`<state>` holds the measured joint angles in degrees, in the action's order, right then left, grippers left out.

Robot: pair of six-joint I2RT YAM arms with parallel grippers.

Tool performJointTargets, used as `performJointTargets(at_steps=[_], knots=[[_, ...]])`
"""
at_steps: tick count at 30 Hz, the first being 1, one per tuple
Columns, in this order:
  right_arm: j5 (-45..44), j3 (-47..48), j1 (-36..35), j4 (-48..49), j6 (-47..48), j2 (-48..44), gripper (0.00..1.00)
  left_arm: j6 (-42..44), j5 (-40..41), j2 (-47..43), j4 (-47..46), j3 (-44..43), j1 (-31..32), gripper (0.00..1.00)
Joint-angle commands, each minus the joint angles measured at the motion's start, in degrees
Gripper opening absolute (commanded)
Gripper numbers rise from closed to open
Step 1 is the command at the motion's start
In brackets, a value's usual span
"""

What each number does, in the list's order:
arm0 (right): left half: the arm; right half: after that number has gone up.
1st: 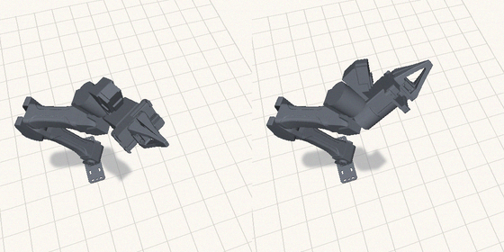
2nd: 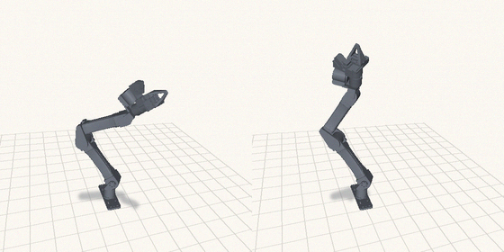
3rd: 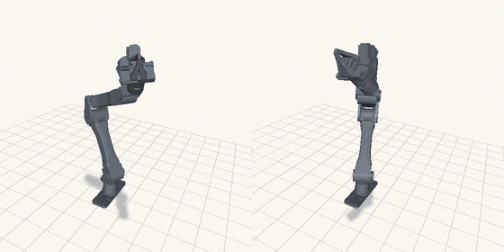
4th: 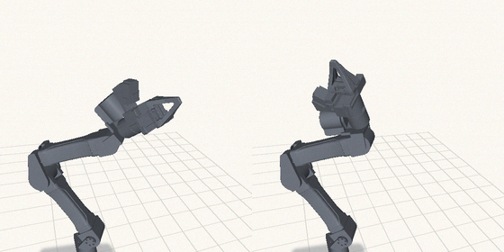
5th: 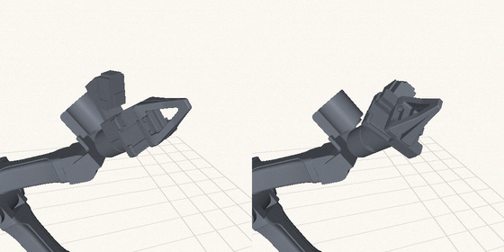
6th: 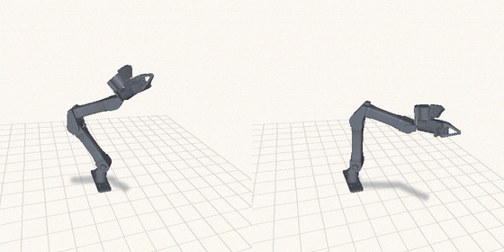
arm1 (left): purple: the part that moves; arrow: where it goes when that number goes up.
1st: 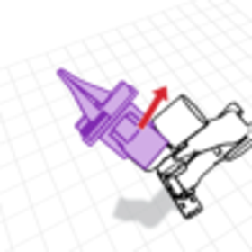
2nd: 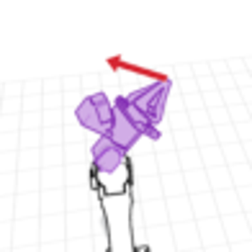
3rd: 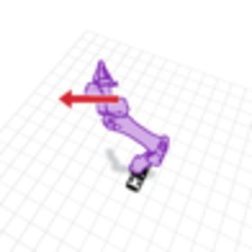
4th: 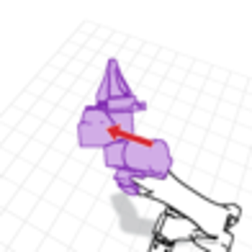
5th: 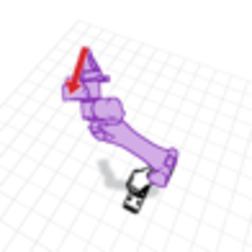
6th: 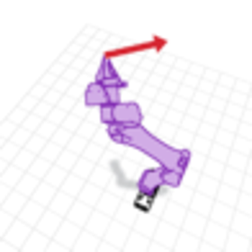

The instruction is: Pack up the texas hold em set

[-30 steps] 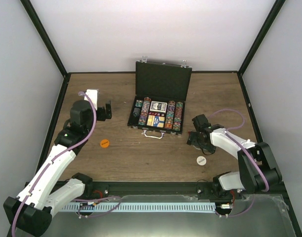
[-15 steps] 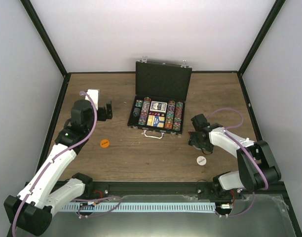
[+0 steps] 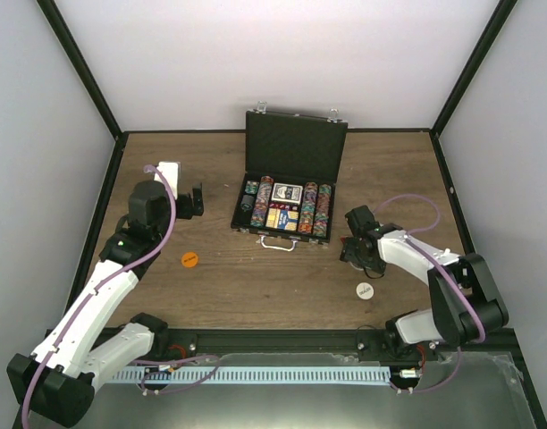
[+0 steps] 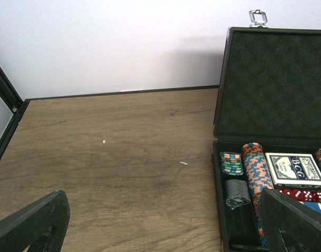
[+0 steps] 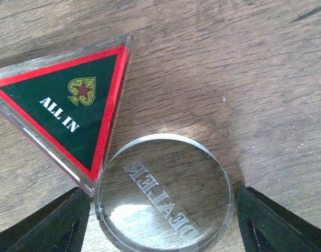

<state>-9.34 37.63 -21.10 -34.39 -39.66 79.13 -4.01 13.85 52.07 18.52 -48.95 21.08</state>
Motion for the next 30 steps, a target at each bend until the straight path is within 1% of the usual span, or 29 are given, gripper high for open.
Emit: performJointTargets(at_steps=[1, 4, 10, 14, 17, 21, 24, 30], knots=[[-1.77, 0.63, -0.46, 0.48, -0.16, 1.36, 0.78, 0.23, -0.46, -0.31, -1.03, 0.48, -0.20, 1.00], [-1.15, 0.27, -0.48, 0.64, -0.49, 1.58, 0.74, 0.21, -0.44, -0.31, -0.96, 0.51, -0.19, 1.00], [-0.48, -0.15, -0.45, 0.78, -0.52, 0.62, 0.62, 0.23, -0.57, -0.31, -1.04, 0.48, -0.20, 1.00], [-0.14, 1.85, -0.41, -0.73, 0.73, -1.53, 0.56, 0.23, -0.41, -0.35, -1.10, 0.44, -0.17, 1.00], [1.47, 4.35, -0.58, -0.59, 3.39, -4.76, 0.54, 0.22, -0.48, -0.39, -1.11, 0.44, -0.24, 1.00], [3.21, 9.91, -0.78, 3.49, 7.11, -6.90, 0.53, 0.19, -1.00, -0.40, -1.21, 0.42, -0.20, 1.00], [6.26, 15.06, -1.21, 7.73, 9.49, -3.51, 0.53, 0.23, -1.02, -0.39, -1.24, 0.44, -0.17, 1.00], [7.79, 28.24, -6.19, 13.65, 13.99, 10.58, 0.53, 0.28, -1.18, -0.14, -1.34, 0.59, -0.17, 1.00]])
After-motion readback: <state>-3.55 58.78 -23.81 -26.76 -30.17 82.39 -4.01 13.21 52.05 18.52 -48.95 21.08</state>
